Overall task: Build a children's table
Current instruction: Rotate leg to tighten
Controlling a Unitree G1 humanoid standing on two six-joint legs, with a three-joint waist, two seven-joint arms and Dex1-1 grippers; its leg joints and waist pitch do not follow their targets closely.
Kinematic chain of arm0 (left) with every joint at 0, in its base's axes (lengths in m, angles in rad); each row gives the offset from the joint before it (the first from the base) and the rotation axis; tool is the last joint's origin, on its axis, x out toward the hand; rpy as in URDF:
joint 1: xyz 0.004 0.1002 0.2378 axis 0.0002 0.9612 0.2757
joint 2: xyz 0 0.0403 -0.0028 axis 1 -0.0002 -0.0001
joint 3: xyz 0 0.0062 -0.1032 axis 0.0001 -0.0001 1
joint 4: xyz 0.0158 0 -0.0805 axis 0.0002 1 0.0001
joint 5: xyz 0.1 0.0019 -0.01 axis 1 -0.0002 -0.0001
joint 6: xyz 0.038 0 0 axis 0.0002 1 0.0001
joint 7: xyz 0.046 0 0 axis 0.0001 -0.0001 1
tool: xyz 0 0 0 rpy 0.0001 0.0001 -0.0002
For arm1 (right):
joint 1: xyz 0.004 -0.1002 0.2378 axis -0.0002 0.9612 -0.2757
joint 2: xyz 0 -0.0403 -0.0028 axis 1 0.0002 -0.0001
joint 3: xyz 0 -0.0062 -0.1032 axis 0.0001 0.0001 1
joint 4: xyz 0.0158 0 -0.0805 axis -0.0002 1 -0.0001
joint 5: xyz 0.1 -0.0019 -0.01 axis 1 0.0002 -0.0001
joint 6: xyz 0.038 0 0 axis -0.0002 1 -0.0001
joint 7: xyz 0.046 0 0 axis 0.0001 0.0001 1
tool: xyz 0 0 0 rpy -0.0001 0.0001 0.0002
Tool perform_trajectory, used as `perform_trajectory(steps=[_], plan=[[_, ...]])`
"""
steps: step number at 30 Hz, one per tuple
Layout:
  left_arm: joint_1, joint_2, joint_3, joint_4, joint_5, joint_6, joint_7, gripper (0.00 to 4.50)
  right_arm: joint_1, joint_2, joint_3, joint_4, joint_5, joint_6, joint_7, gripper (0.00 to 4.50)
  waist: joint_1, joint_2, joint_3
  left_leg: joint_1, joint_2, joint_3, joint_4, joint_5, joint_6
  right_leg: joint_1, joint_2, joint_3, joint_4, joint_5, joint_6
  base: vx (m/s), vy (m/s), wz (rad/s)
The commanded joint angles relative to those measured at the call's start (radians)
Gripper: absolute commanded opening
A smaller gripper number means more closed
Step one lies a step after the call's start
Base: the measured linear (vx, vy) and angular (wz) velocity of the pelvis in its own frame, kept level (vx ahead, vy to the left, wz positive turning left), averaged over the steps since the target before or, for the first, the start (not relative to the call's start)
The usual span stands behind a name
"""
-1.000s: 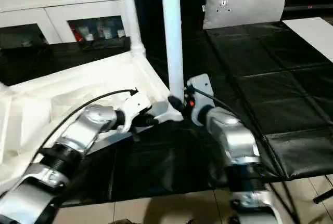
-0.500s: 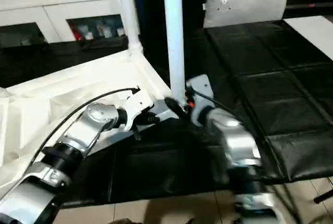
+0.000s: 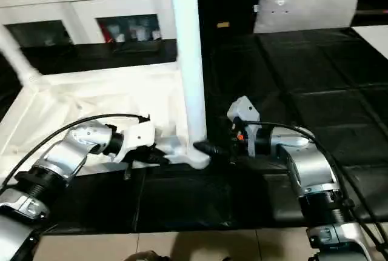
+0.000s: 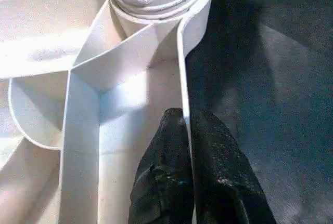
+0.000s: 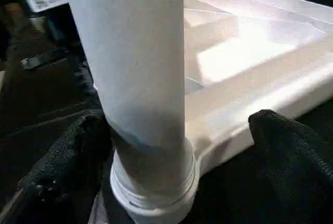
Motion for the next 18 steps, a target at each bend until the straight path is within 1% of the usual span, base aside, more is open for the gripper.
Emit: perform_trajectory(steps=[1,2,3,4,5,6,7,9,10,12,13,14,16,17,18], plan=[[-0.014,0.027,-0.025,-0.021,-0.002,-0.067,-0.066,0.00,-0.018,-0.023,0.021,0.013,0.030,0.001,0.072,4.32,0.003,-0.015,-0.079,0.012,0.110,-0.049,-0.066,-0.137,0.094,0.053,-0.122,0.083,-0.055,-0.235,-0.120,0.000,0.000,0.00],[-0.013,0.033,-0.028,-0.023,-0.004,-0.076,-0.078,0.00,-0.019,-0.028,0.027,0.014,0.037,0.007,0.092,4.22,0.007,-0.019,-0.078,0.013,0.111,-0.048,-0.066,-0.136,0.099,0.052,-0.121,0.085,-0.057,-0.254,-0.112,0.000,0.000,0.00],[-0.010,0.039,-0.031,-0.028,-0.010,-0.079,-0.098,0.00,-0.020,-0.033,0.032,0.016,0.044,0.008,0.116,4.22,0.009,-0.018,-0.078,0.013,0.112,-0.048,-0.066,-0.133,0.099,0.051,-0.121,0.085,-0.056,-0.257,-0.110,0.000,0.000,0.00],[-0.010,0.039,-0.031,-0.028,-0.010,-0.079,-0.098,0.00,-0.020,-0.033,0.032,0.016,0.044,0.008,0.116,4.11,0.010,-0.018,-0.078,0.013,0.113,-0.048,-0.066,-0.134,0.100,0.050,-0.120,0.084,-0.057,-0.263,-0.109,0.000,0.000,0.00],[-0.003,0.050,-0.038,-0.045,-0.022,-0.081,-0.146,0.00,-0.023,-0.037,0.040,0.024,0.060,0.008,0.157,4.02,0.013,-0.023,-0.076,0.014,0.115,-0.049,-0.068,-0.142,0.094,0.048,-0.120,0.085,-0.059,-0.281,-0.108,0.000,0.000,0.00],[-0.002,0.051,-0.039,-0.047,-0.023,-0.082,-0.153,0.00,-0.024,-0.037,0.040,0.026,0.061,0.007,0.163,4.02,0.015,-0.021,-0.076,0.013,0.115,-0.050,-0.068,-0.143,0.091,0.049,-0.122,0.085,-0.058,-0.285,-0.109,0.000,0.000,0.00],[0.001,0.056,-0.045,-0.052,-0.023,-0.087,-0.169,0.00,-0.027,-0.036,0.045,0.031,0.063,0.006,0.176,3.80,0.015,-0.020,-0.075,0.013,0.116,-0.050,-0.068,-0.146,0.088,0.048,-0.122,0.086,-0.059,-0.292,-0.107,0.000,0.000,0.00],[0.002,0.059,-0.050,-0.054,-0.022,-0.092,-0.173,0.00,-0.027,-0.034,0.050,0.032,0.061,0.003,0.185,3.74,0.017,-0.020,-0.075,0.015,0.116,-0.049,-0.069,-0.159,0.081,0.046,-0.121,0.086,-0.060,-0.306,-0.108,0.000,0.000,0.00],[0.003,0.058,-0.051,-0.053,-0.022,-0.095,-0.172,0.00,-0.027,-0.033,0.055,0.032,0.062,0.002,0.188,3.67,0.018,-0.020,-0.074,0.016,0.116,-0.049,-0.069,-0.162,0.079,0.046,-0.121,0.086,-0.060,-0.311,-0.107,0.000,0.000,0.00],[0.001,0.053,-0.050,-0.049,-0.024,-0.100,-0.165,0.00,-0.023,-0.032,0.064,0.029,0.066,0.003,0.195,3.38,0.023,-0.021,-0.072,0.018,0.115,-0.049,-0.070,-0.178,0.066,0.045,-0.122,0.087,-0.066,-0.351,-0.096,0.000,0.000,0.00],[0.001,0.053,-0.050,-0.048,-0.024,-0.100,-0.164,0.00,-0.023,-0.031,0.065,0.029,0.066,0.003,0.196,3.38,0.024,-0.022,-0.072,0.017,0.114,-0.049,-0.070,-0.179,0.065,0.045,-0.122,0.087,-0.066,-0.356,-0.095,0.000,0.000,0.00],[0.000,0.050,-0.048,-0.045,-0.024,-0.100,-0.163,0.00,-0.019,-0.028,0.070,0.027,0.065,0.002,0.202,3.32,0.026,-0.021,-0.073,0.017,0.114,-0.050,-0.069,-0.177,0.063,0.045,-0.123,0.087,-0.066,-0.360,-0.091,0.000,0.000,0.00],[-0.001,0.048,-0.046,-0.043,-0.023,-0.098,-0.162,0.00,-0.017,-0.025,0.073,0.028,0.062,-0.001,0.205,3.06,0.026,-0.022,-0.073,0.016,0.114,-0.050,-0.070,-0.171,0.064,0.046,-0.122,0.087,-0.065,-0.353,-0.090,0.000,0.000,0.00],[-0.001,0.046,-0.043,-0.040,-0.023,-0.099,-0.163,0.00,-0.016,-0.020,0.076,0.029,0.061,-0.002,0.207,2.95,0.026,-0.021,-0.075,0.016,0.115,-0.051,-0.069,-0.161,0.067,0.045,-0.121,0.087,-0.063,-0.337,-0.092,0.000,0.000,0.00],[-0.001,0.046,-0.043,-0.039,-0.023,-0.099,-0.162,0.00,-0.015,-0.017,0.079,0.029,0.060,-0.001,0.206,2.95,0.027,-0.020,-0.075,0.016,0.115,-0.051,-0.069,-0.161,0.067,0.045,-0.121,0.087,-0.063,-0.334,-0.094,0.000,0.000,0.00]])
